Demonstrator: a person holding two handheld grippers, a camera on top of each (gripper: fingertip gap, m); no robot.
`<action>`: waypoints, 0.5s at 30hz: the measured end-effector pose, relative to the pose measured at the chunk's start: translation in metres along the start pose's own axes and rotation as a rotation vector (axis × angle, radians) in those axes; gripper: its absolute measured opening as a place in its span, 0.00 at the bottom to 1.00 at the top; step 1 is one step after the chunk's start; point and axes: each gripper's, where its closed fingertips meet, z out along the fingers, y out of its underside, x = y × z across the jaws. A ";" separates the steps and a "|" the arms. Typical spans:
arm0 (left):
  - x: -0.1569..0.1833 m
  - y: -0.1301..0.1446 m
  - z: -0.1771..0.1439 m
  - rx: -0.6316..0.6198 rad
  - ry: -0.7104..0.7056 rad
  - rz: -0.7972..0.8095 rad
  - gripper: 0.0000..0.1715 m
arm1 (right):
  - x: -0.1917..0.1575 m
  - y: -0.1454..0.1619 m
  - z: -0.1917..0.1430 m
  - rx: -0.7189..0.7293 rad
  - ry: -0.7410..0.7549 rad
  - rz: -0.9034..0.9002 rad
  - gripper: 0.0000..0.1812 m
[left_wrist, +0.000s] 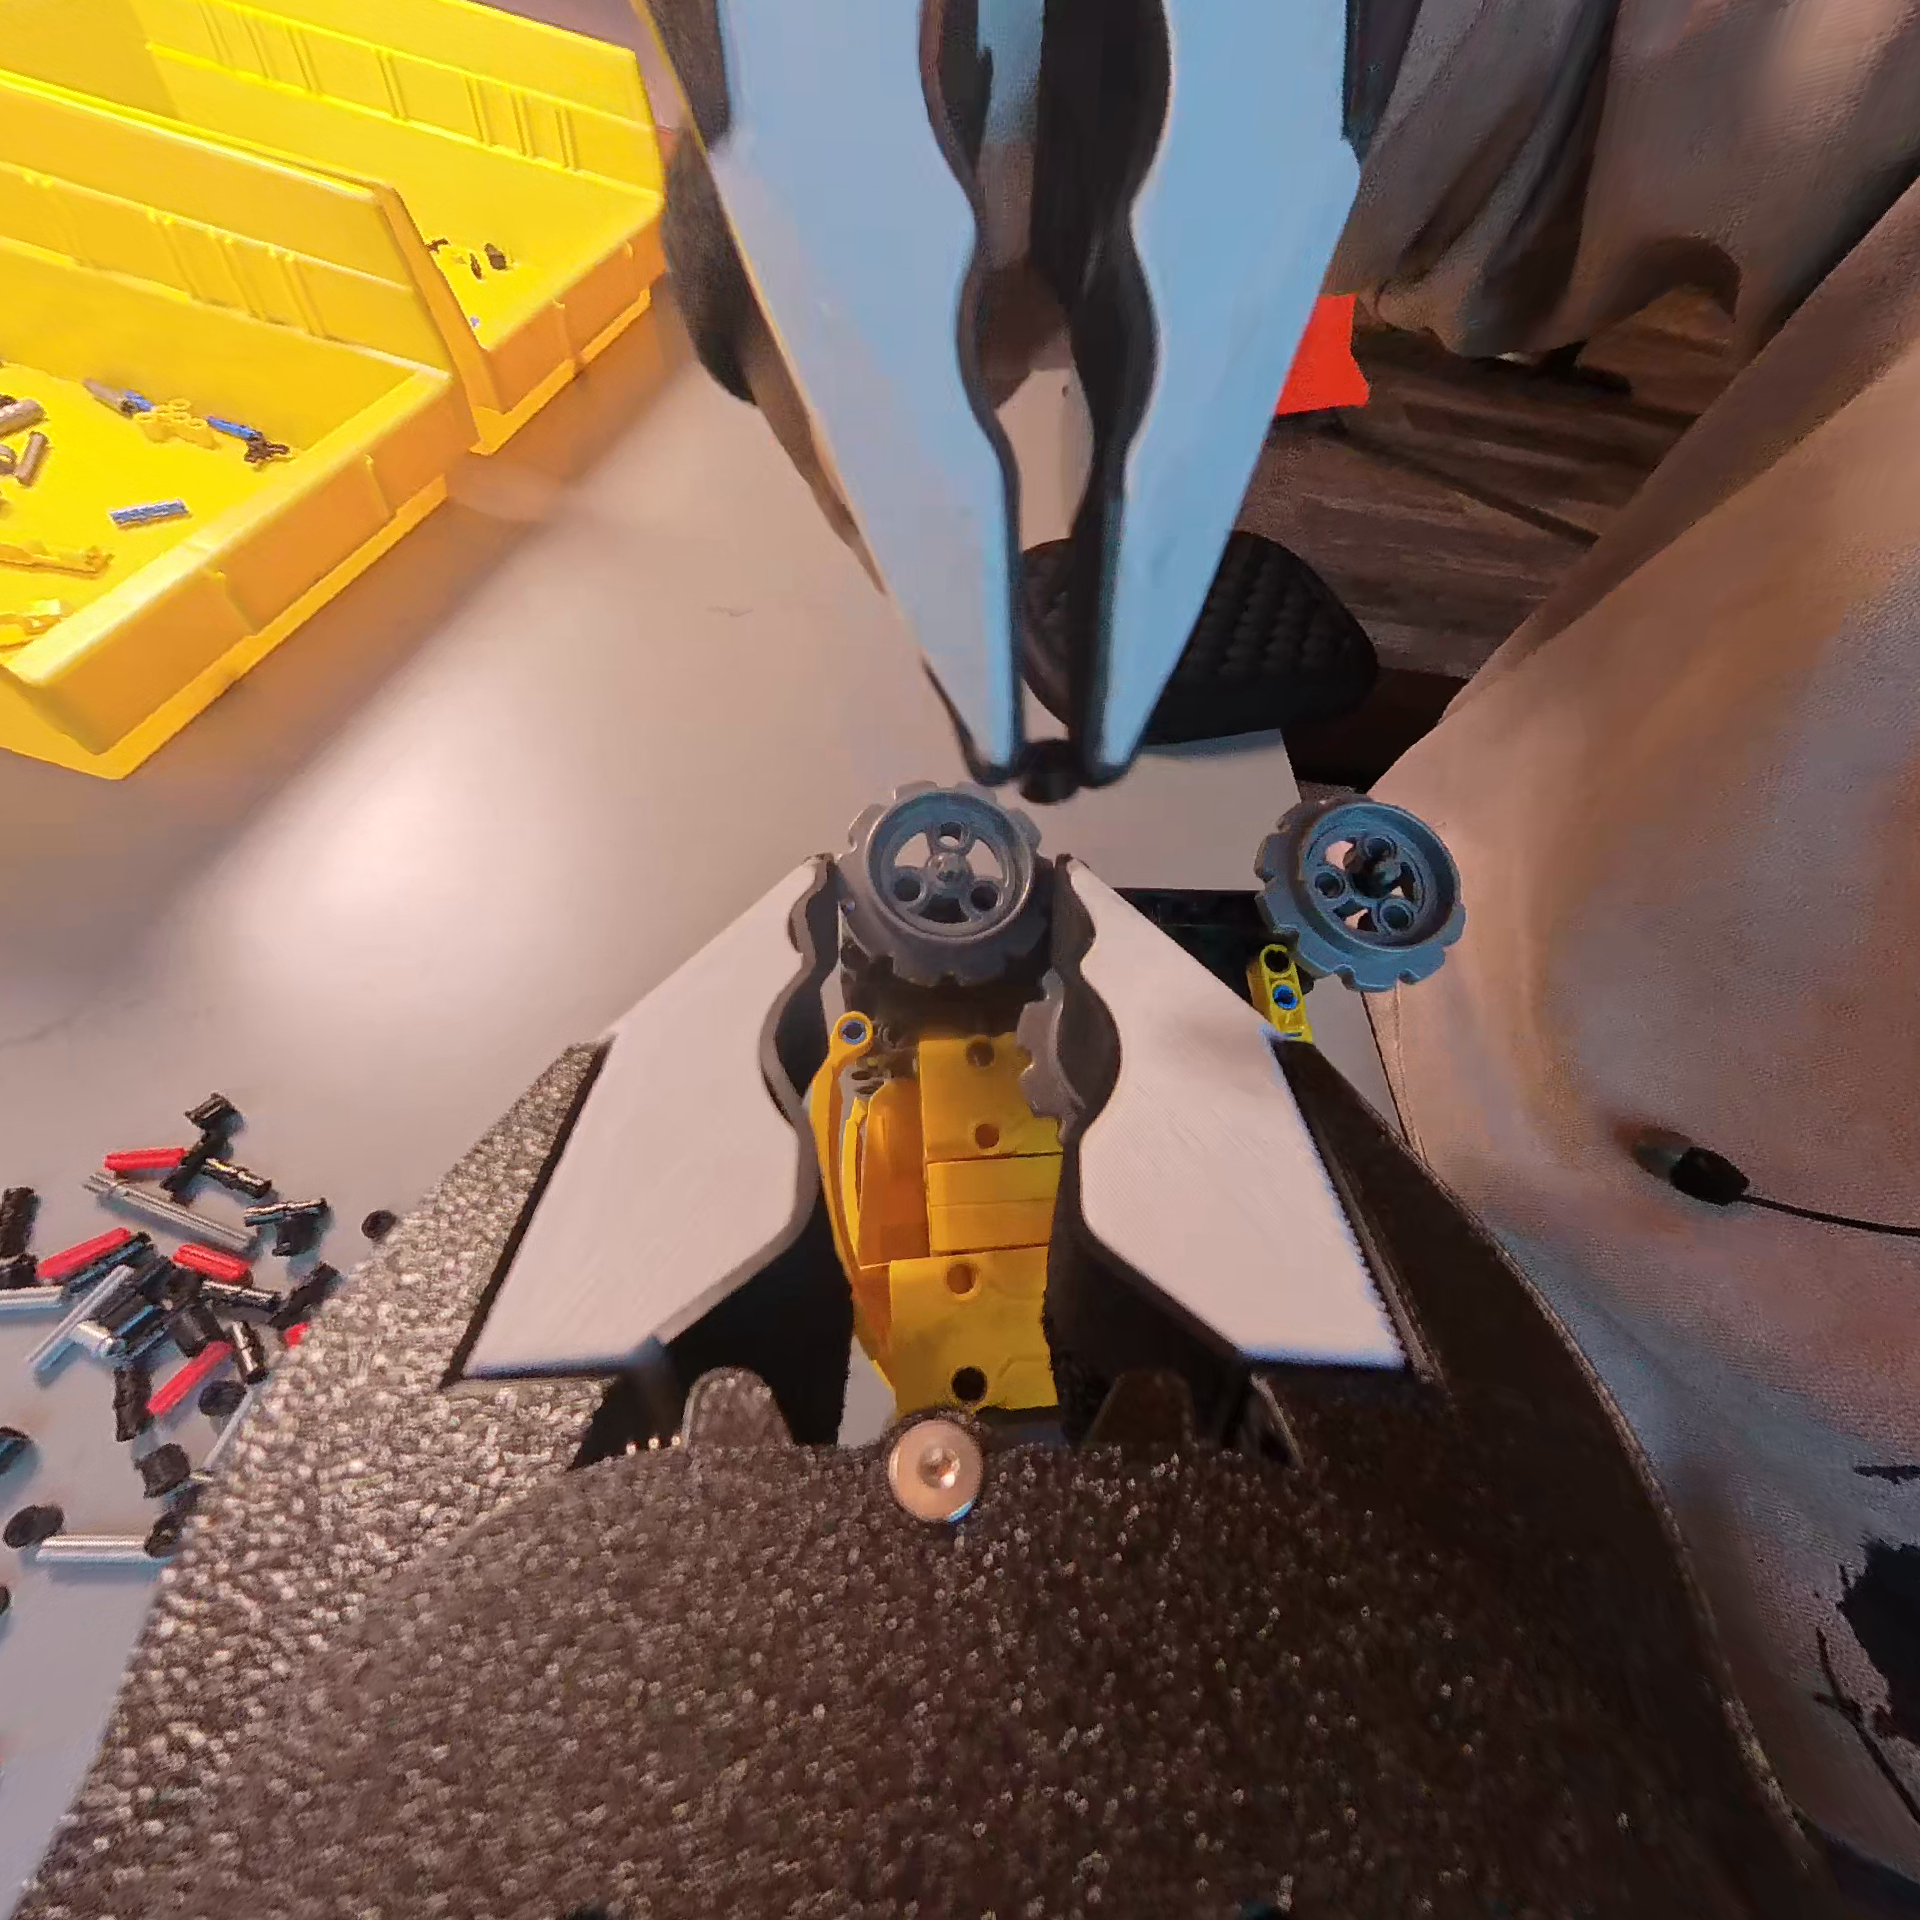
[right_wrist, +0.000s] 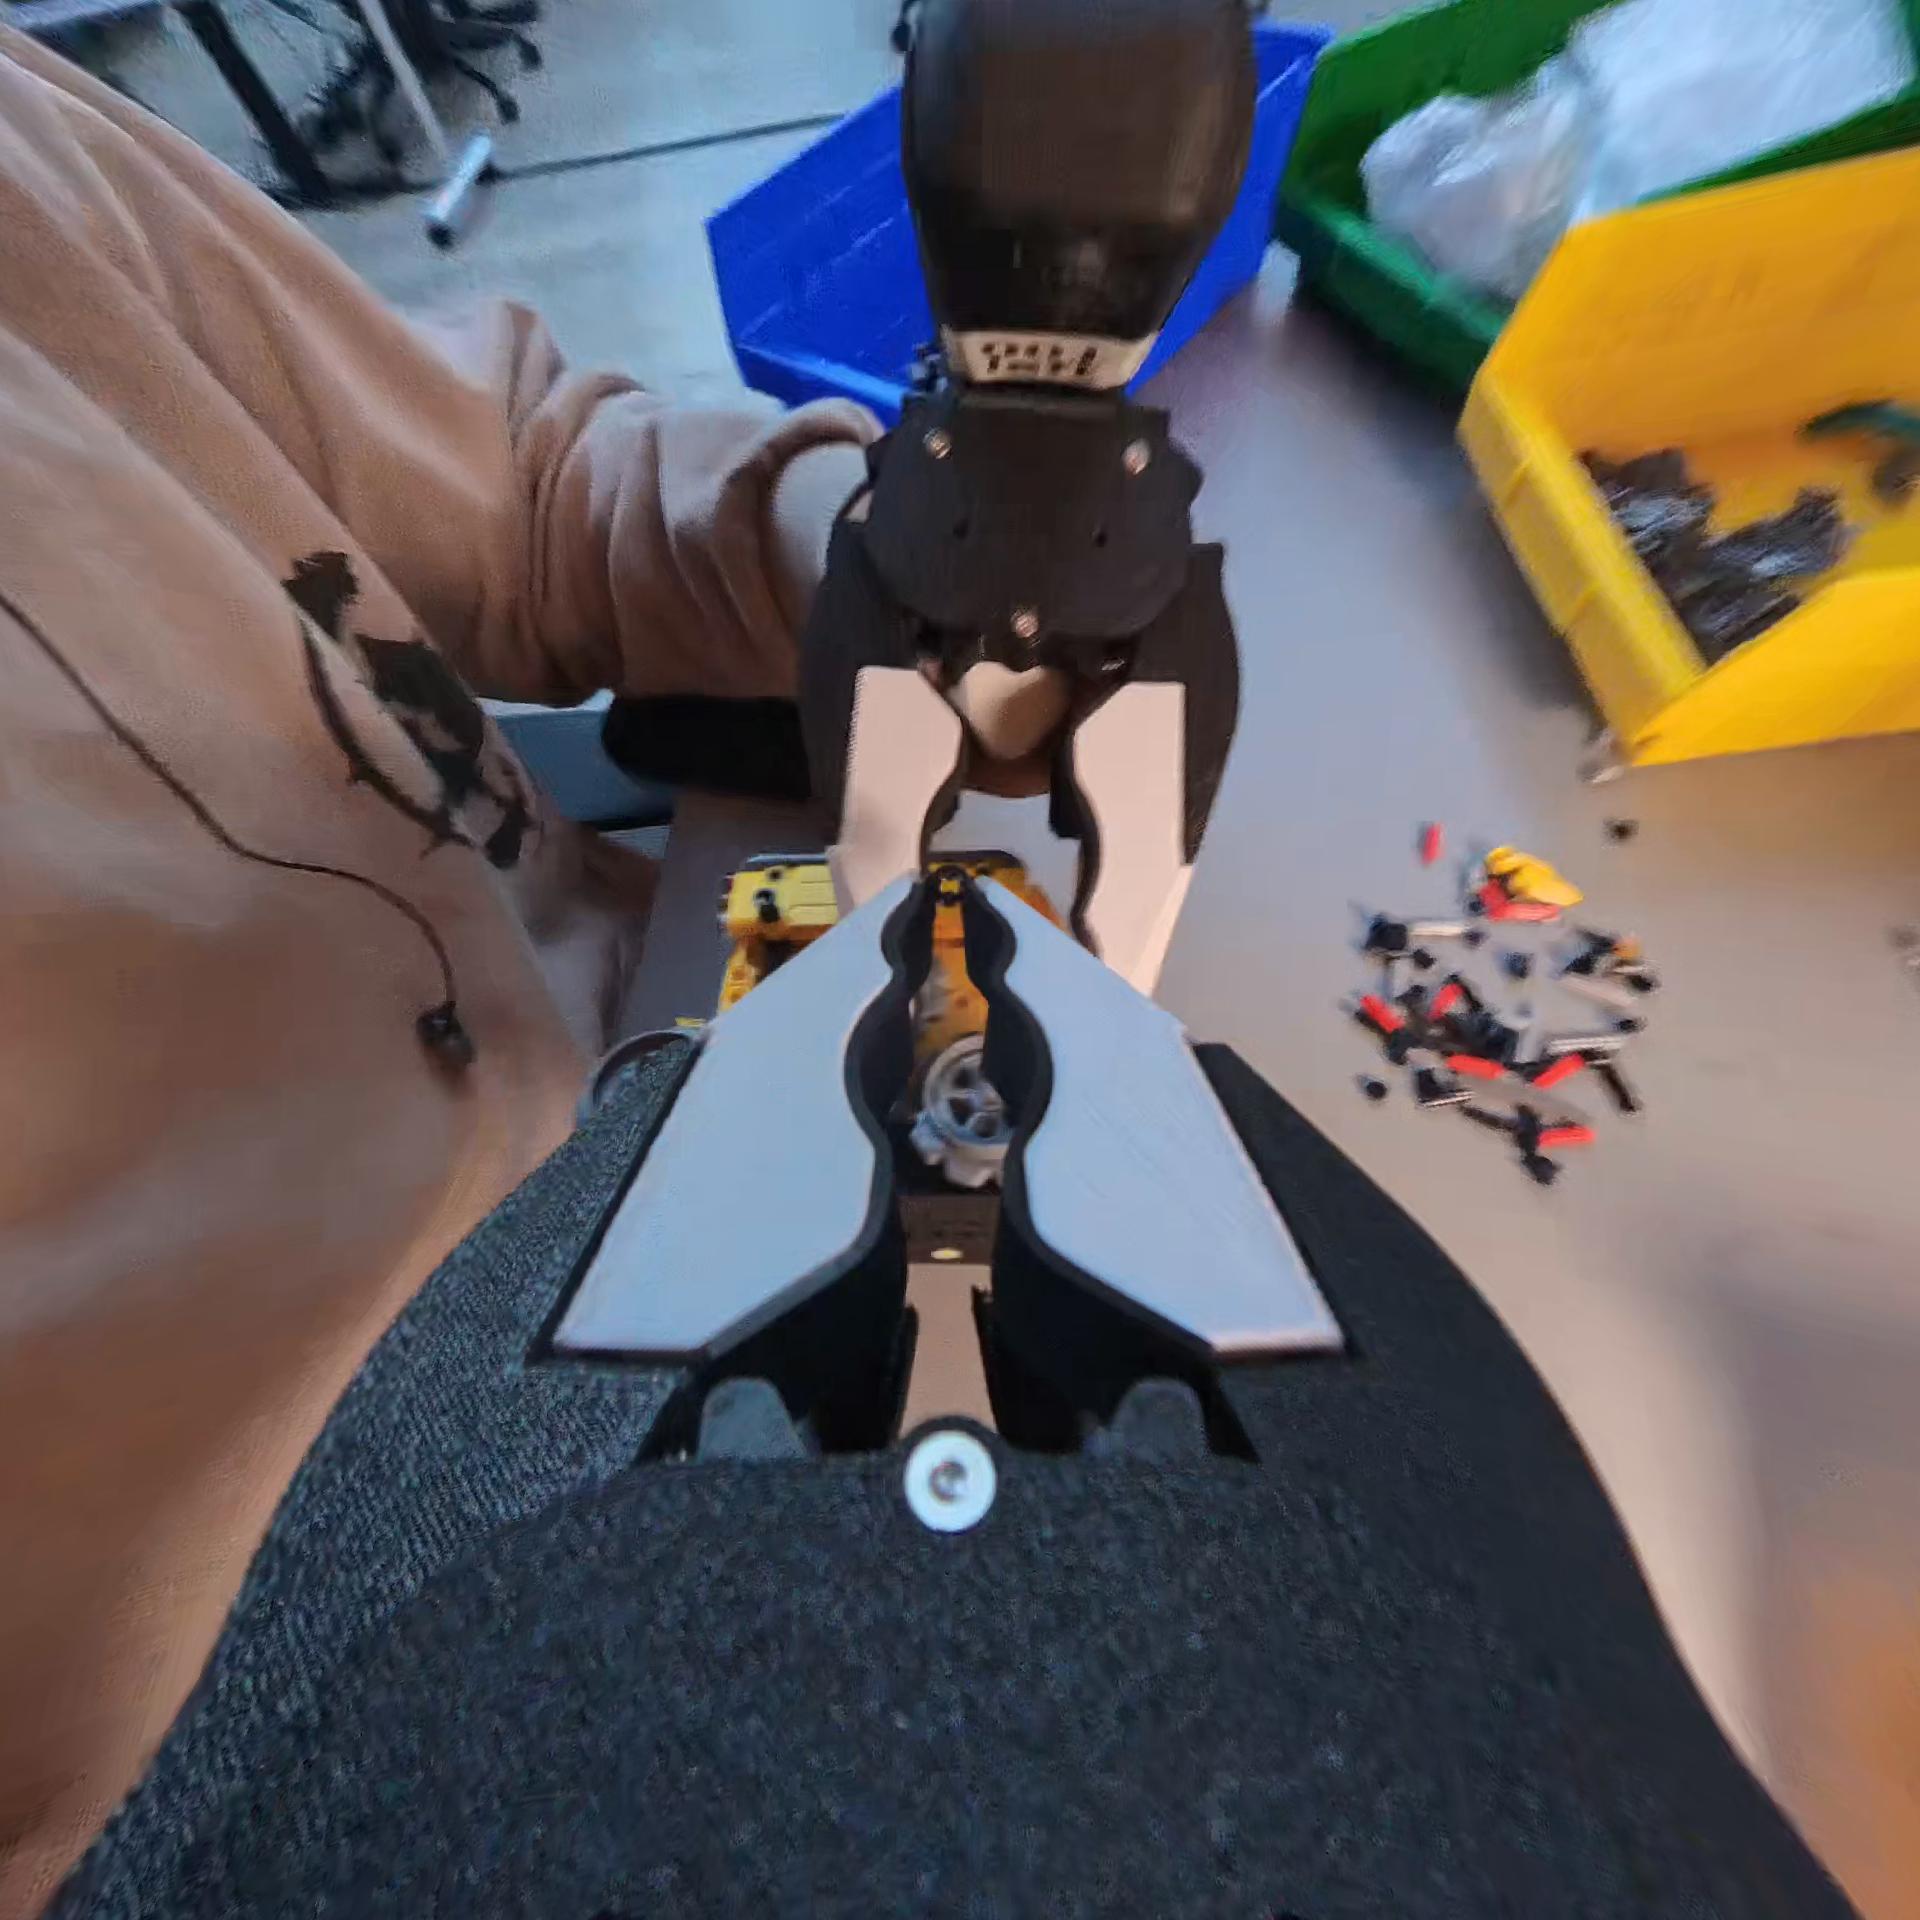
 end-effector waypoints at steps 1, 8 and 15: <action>0.000 0.000 -0.001 -0.005 -0.001 -0.002 0.24 | 0.007 -0.004 -0.003 0.011 0.045 -0.035 0.01; 0.001 -0.001 -0.001 0.043 0.003 -0.011 0.24 | 0.092 0.012 -0.016 0.109 0.262 0.093 0.02; 0.002 0.001 -0.004 0.093 0.017 -0.015 0.24 | 0.184 0.072 0.052 -0.077 0.373 0.116 0.03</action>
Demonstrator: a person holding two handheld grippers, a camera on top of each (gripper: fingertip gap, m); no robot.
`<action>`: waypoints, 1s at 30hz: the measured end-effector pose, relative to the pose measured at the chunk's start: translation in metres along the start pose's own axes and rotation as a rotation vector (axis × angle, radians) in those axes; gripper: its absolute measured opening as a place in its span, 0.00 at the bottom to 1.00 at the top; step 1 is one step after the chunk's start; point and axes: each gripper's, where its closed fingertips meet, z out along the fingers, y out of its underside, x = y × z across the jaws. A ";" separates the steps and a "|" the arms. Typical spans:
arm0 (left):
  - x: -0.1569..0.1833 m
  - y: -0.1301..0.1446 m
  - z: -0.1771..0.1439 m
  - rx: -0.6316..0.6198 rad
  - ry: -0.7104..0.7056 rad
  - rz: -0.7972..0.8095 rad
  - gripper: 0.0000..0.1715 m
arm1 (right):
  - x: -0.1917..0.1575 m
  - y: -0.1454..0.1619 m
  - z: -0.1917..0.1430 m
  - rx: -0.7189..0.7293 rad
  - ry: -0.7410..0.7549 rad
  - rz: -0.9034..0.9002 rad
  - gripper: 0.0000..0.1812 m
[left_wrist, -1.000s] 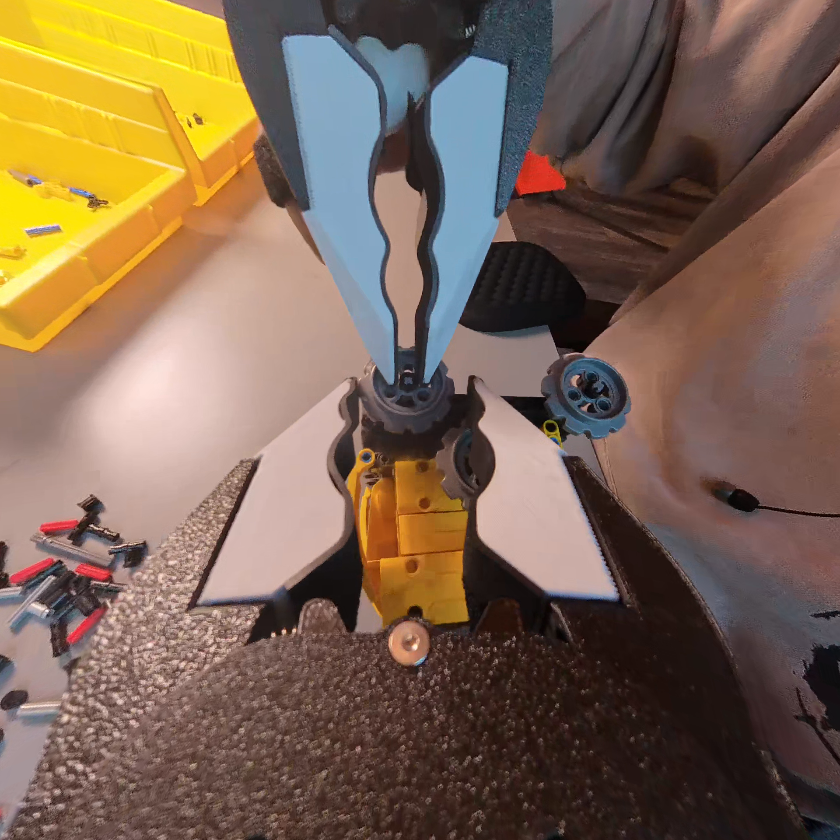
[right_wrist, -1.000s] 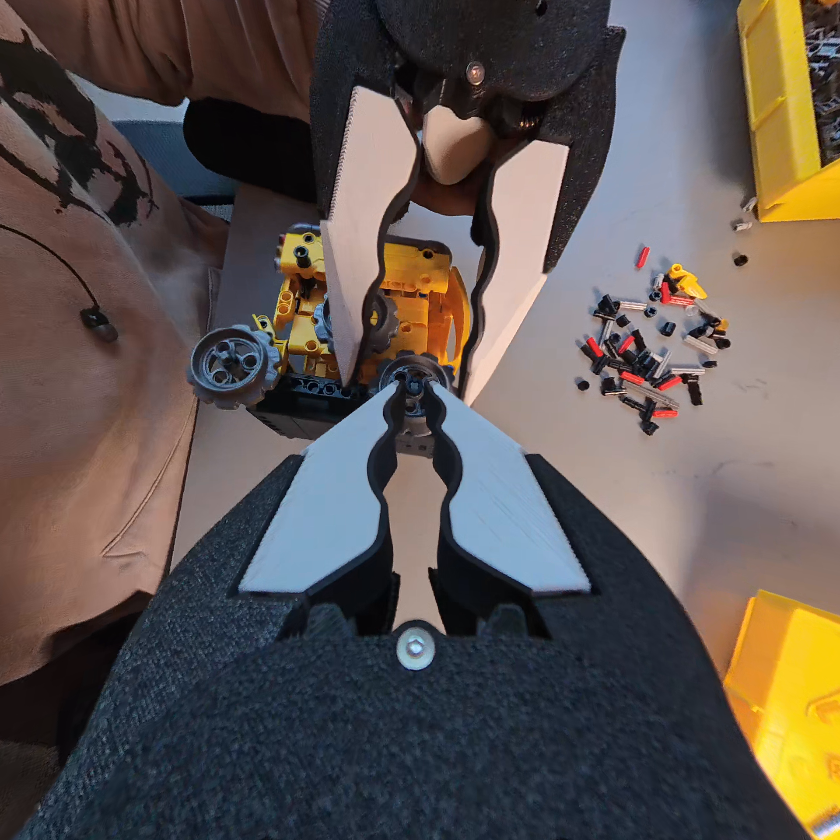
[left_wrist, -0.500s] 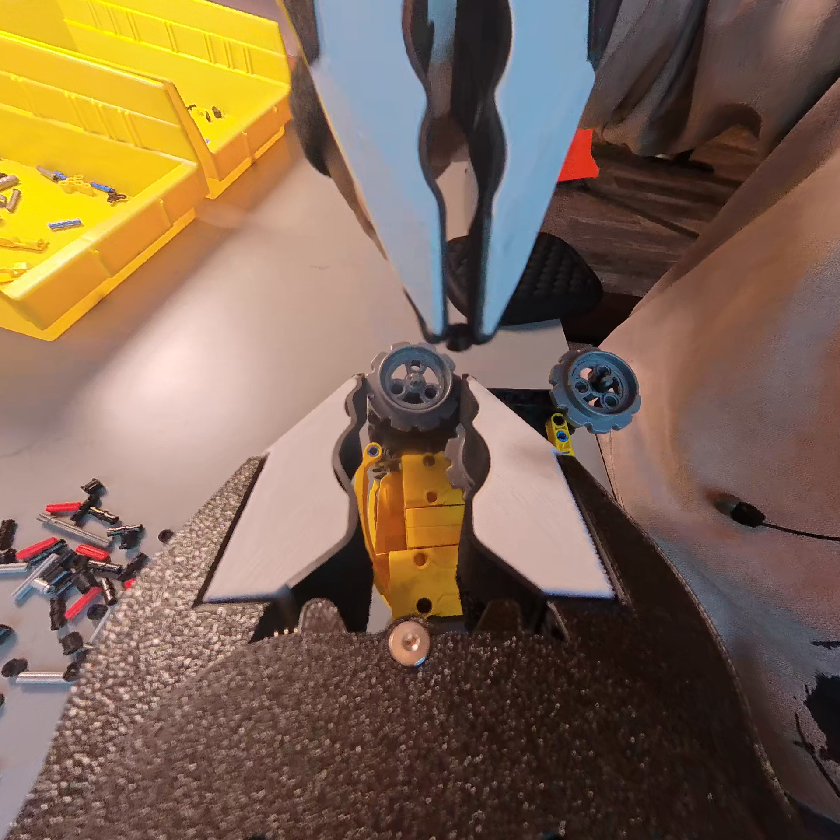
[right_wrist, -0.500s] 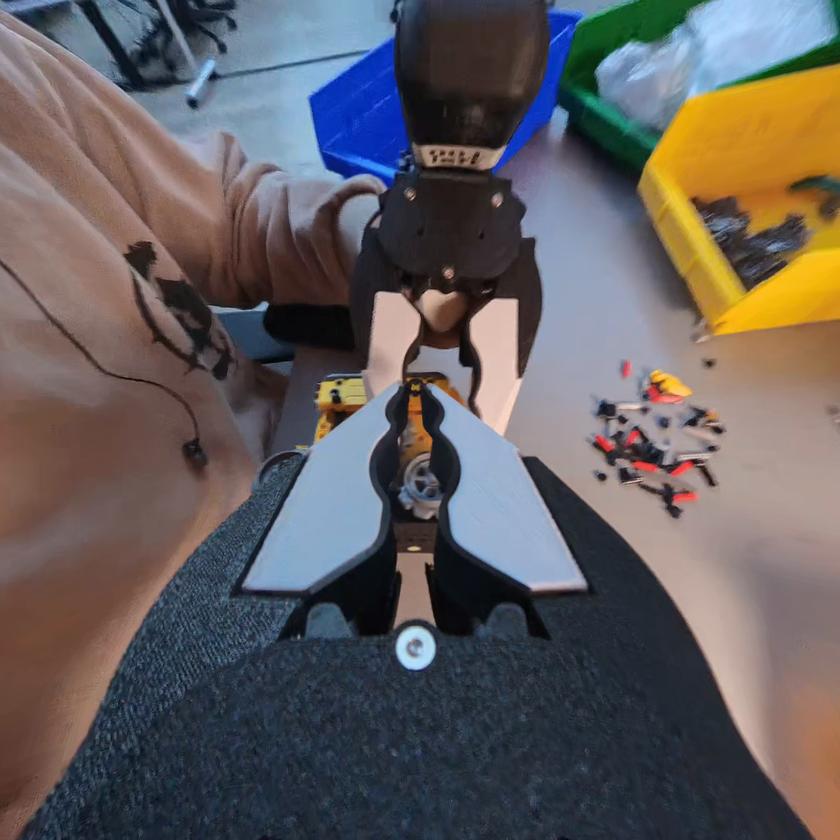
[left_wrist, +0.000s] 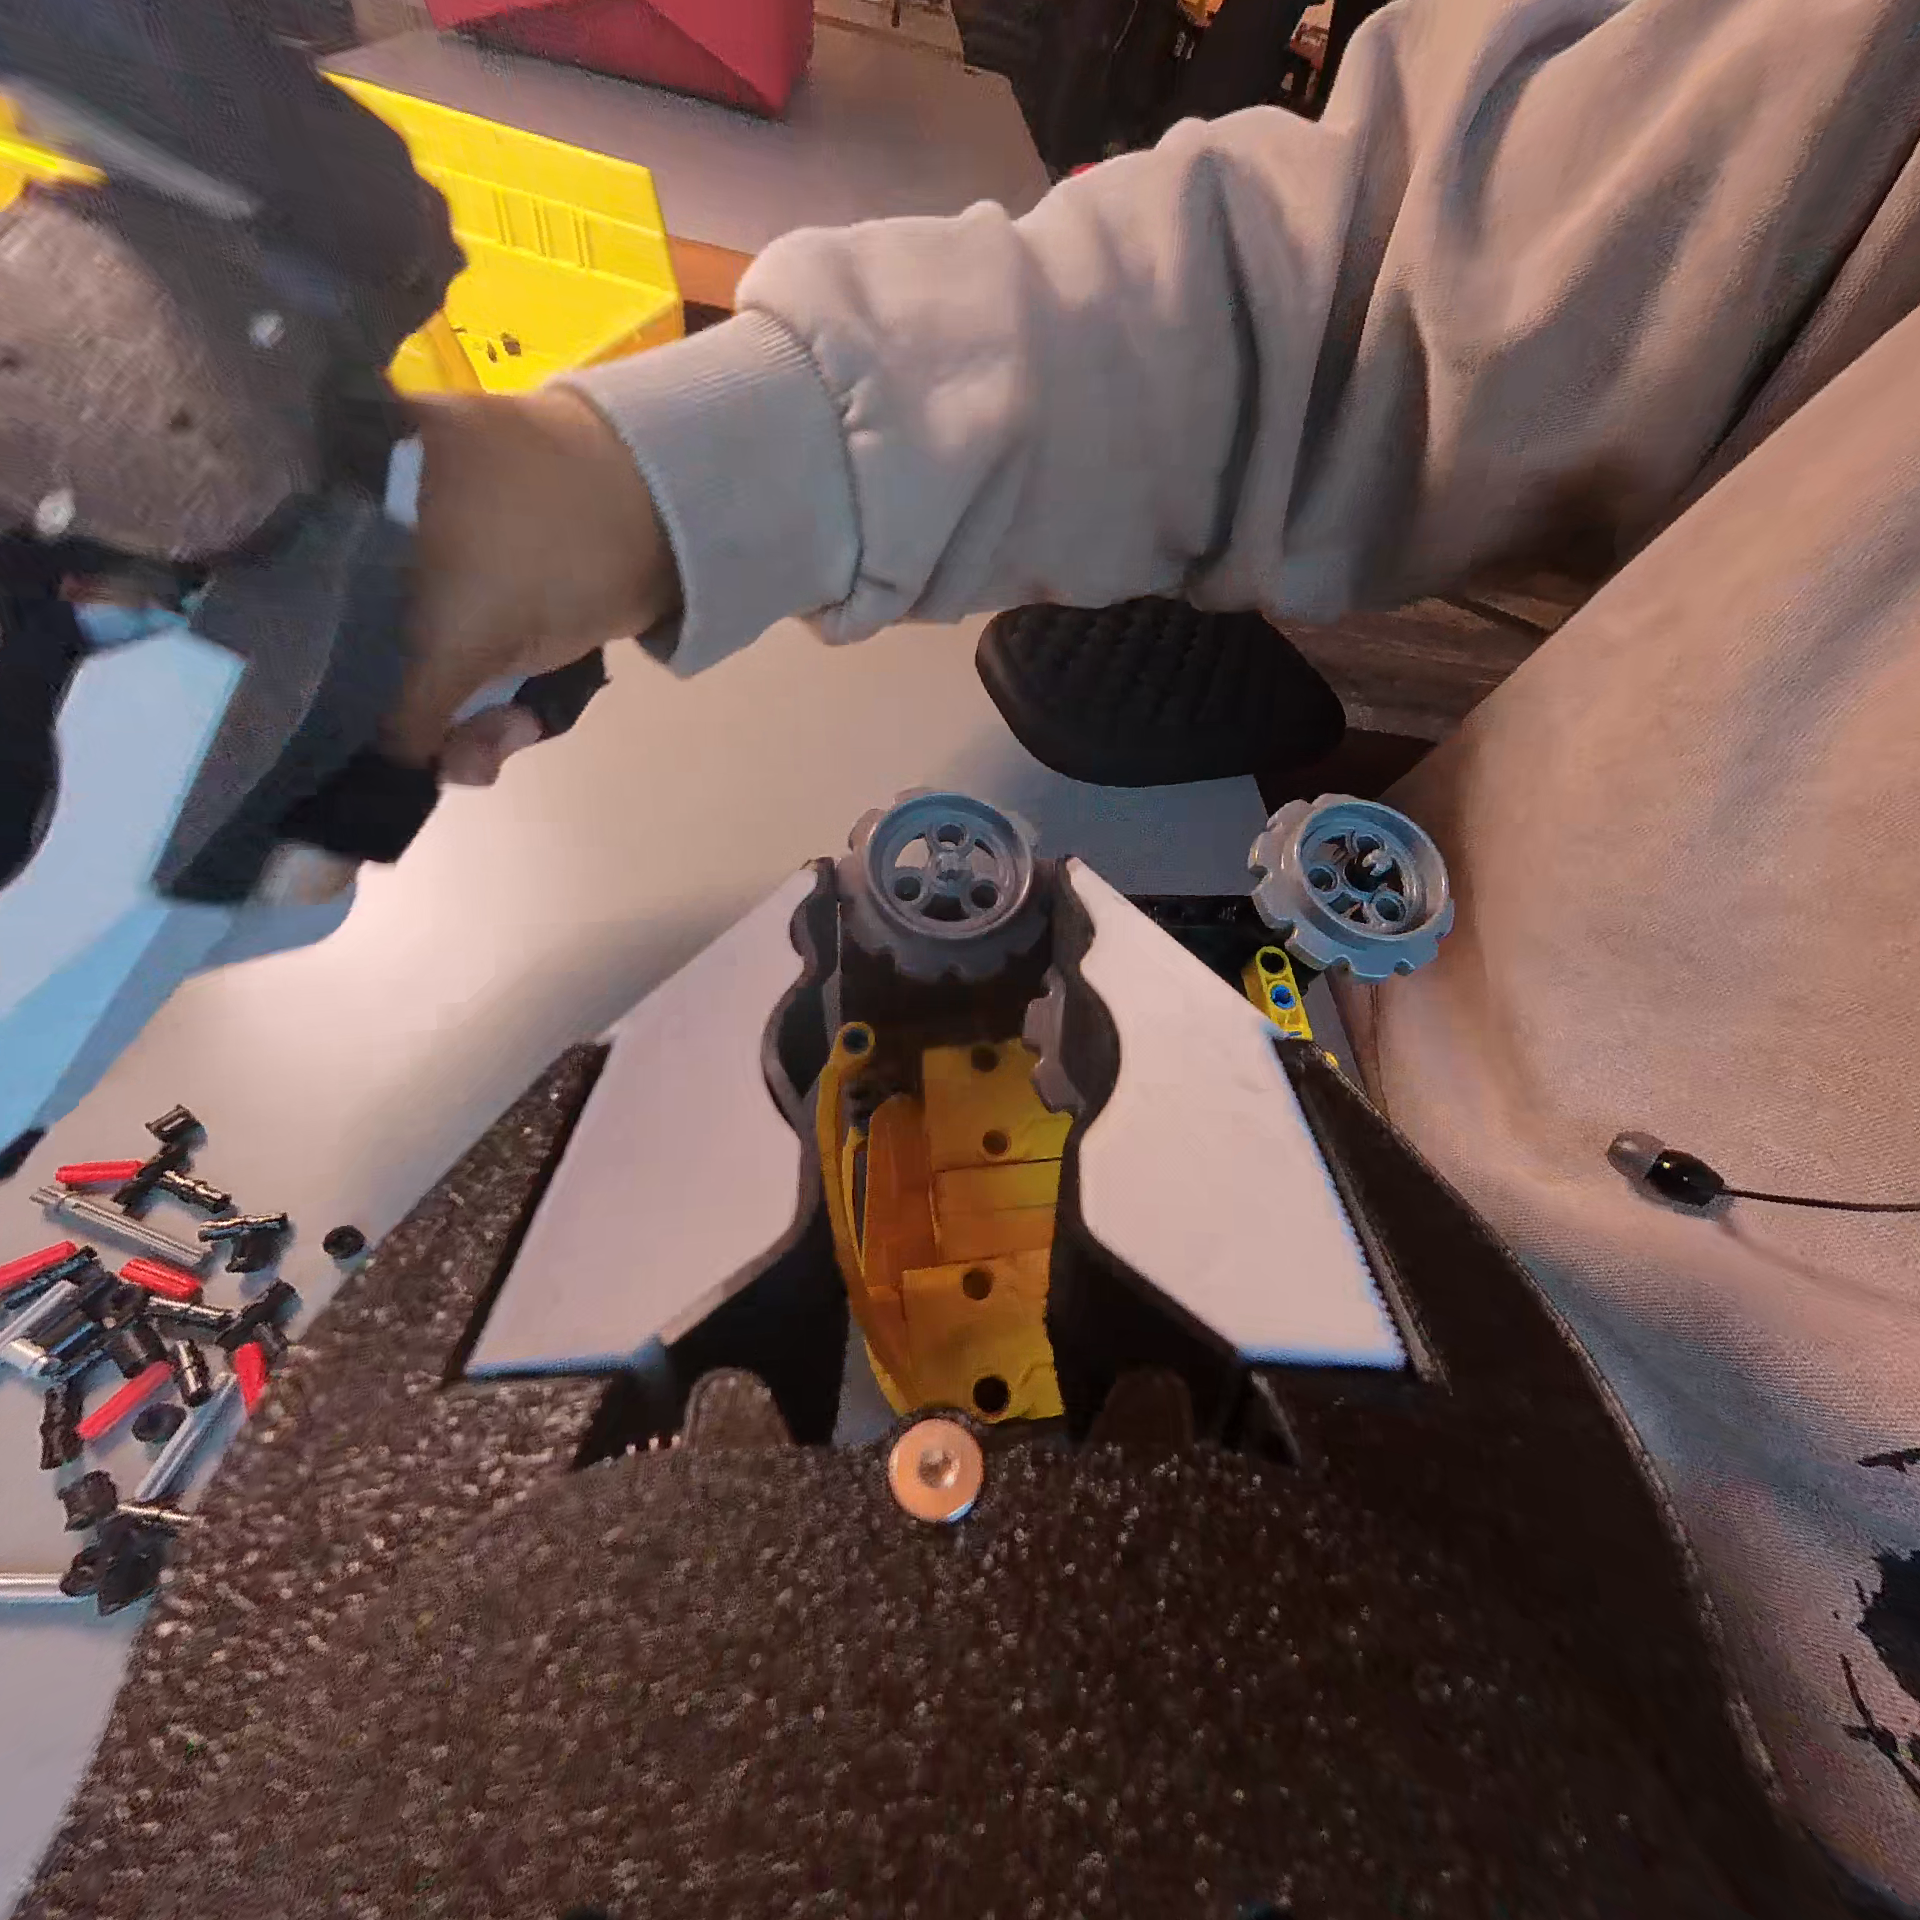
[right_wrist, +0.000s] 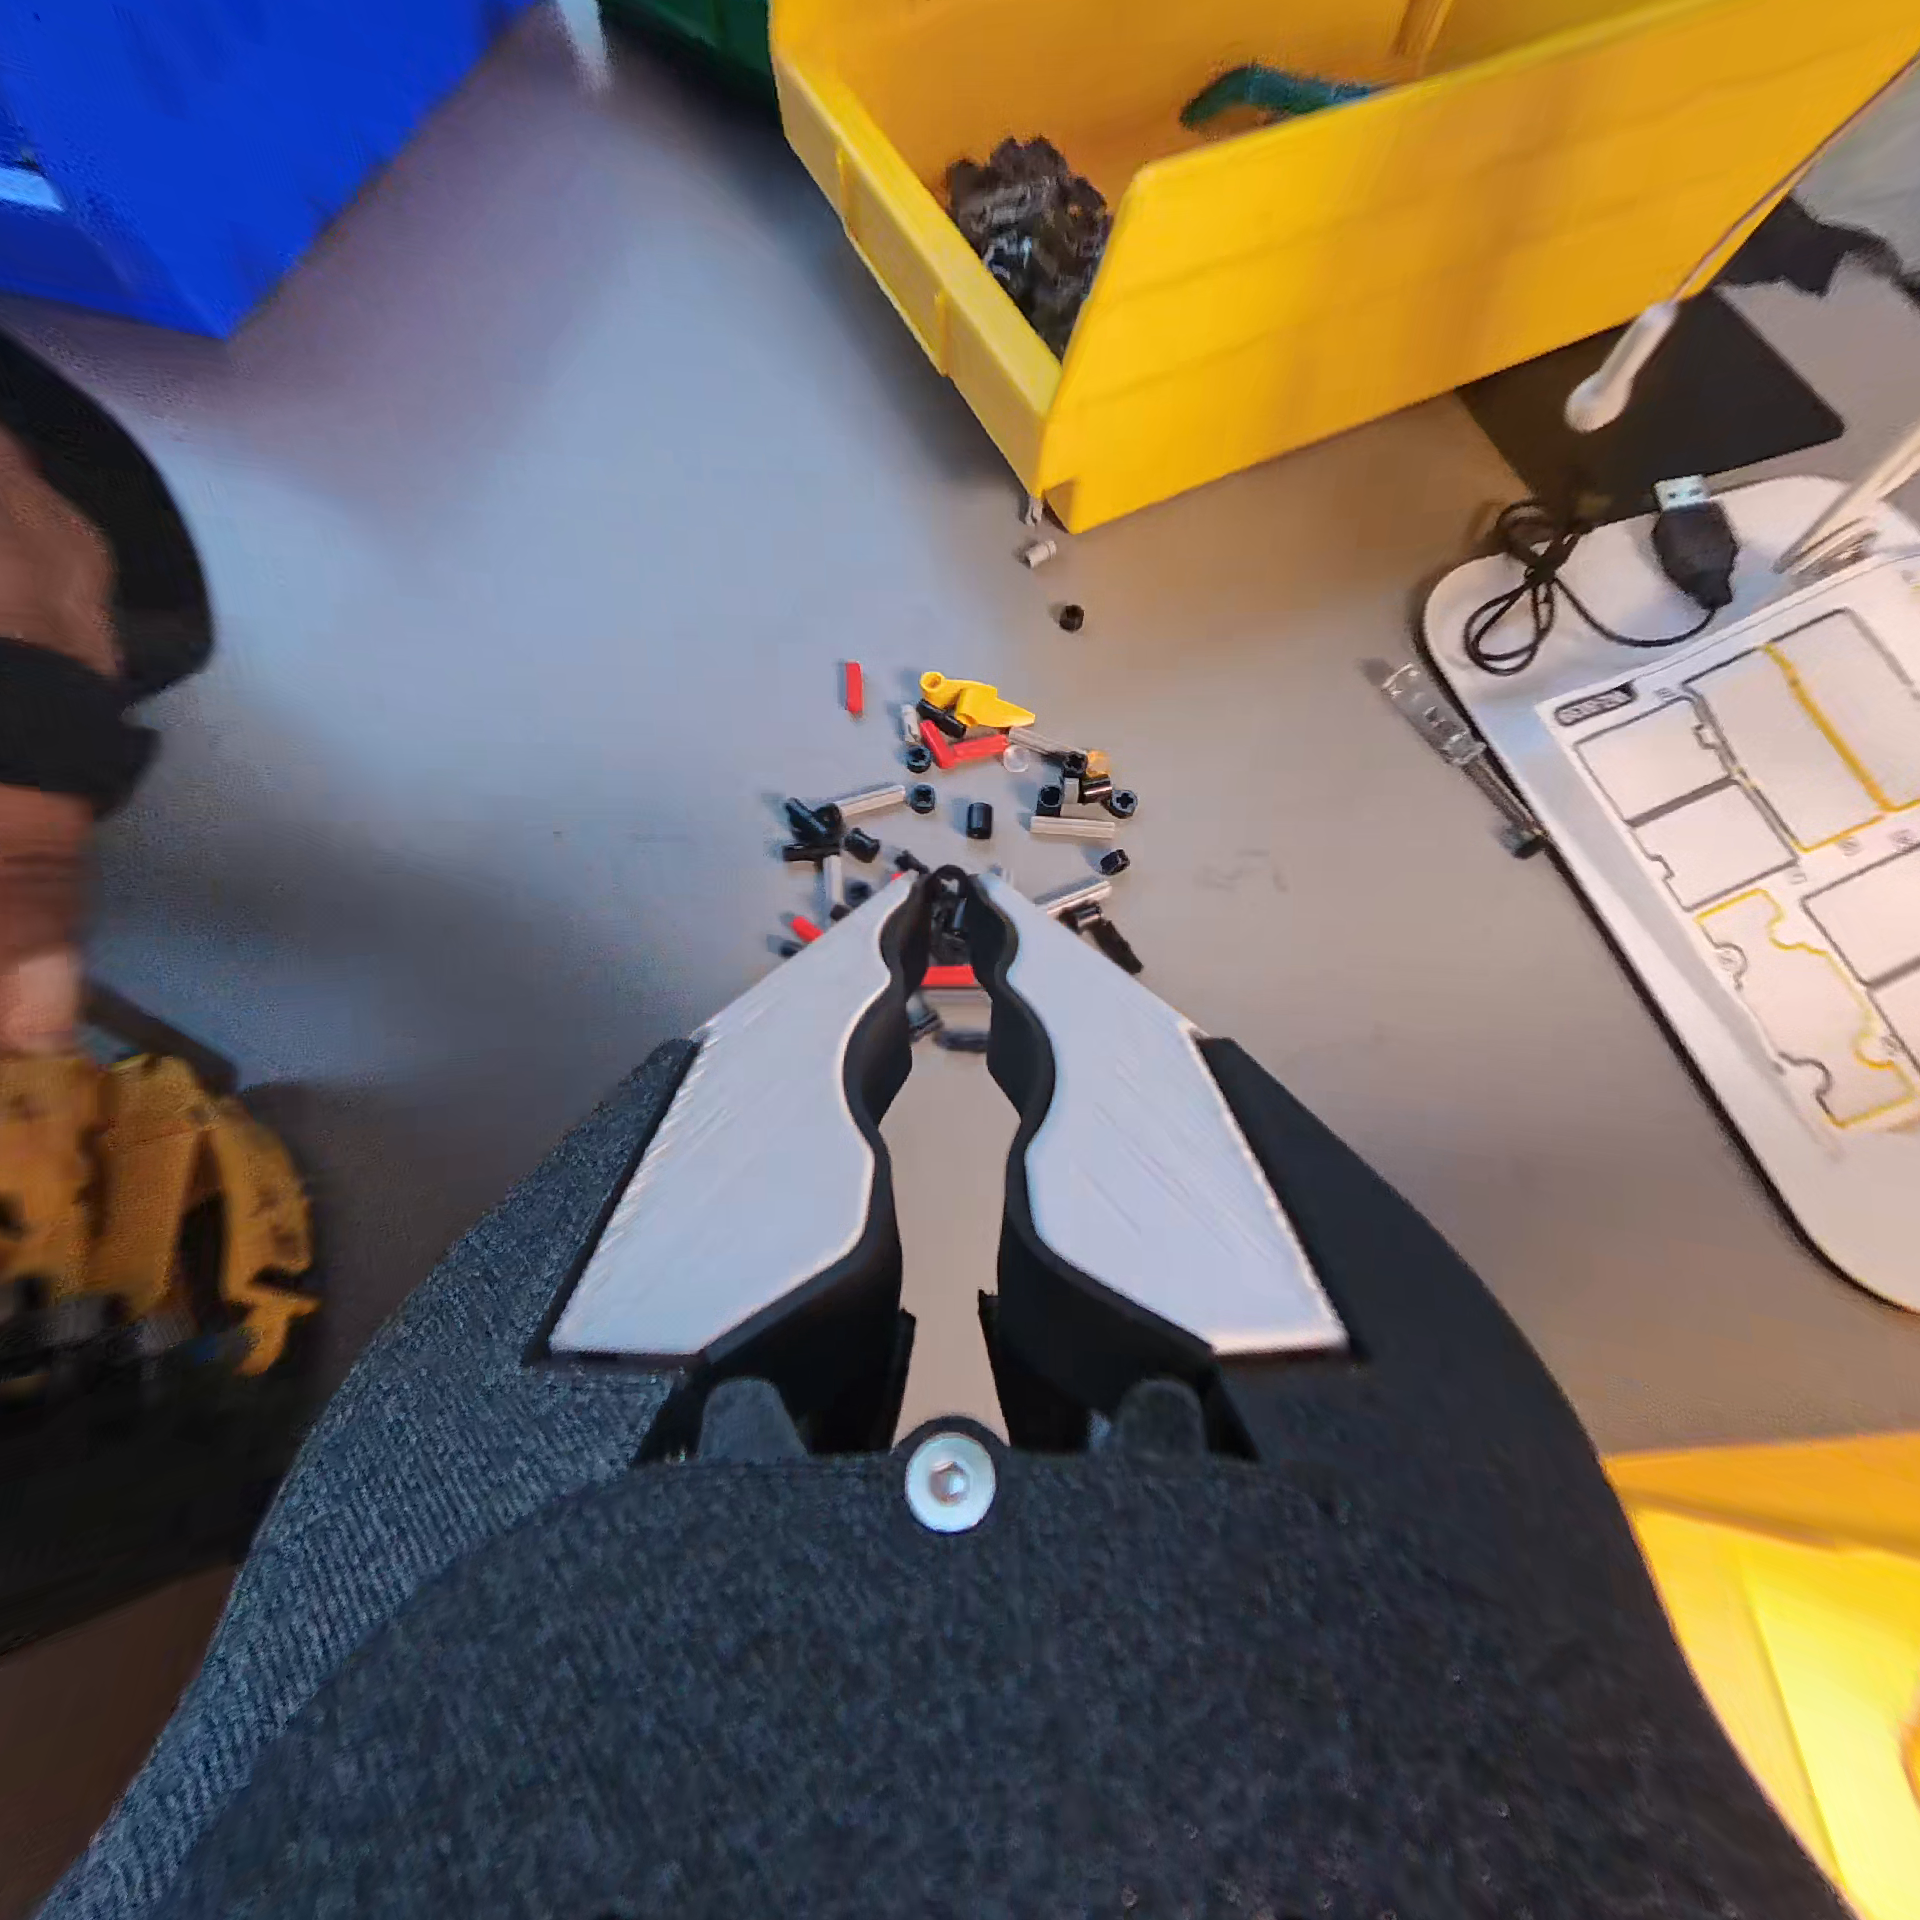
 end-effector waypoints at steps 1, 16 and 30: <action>0.000 0.000 0.000 0.001 -0.001 -0.001 0.24 | 0.003 0.004 0.013 -0.029 -0.009 -0.006 0.03; -0.003 0.000 -0.002 0.029 0.010 -0.036 0.25 | 0.003 0.000 0.044 -0.083 -0.067 -0.070 0.10; 0.000 0.000 0.000 0.025 0.006 -0.021 0.24 | -0.128 -0.040 -0.128 0.100 -0.435 -0.327 0.07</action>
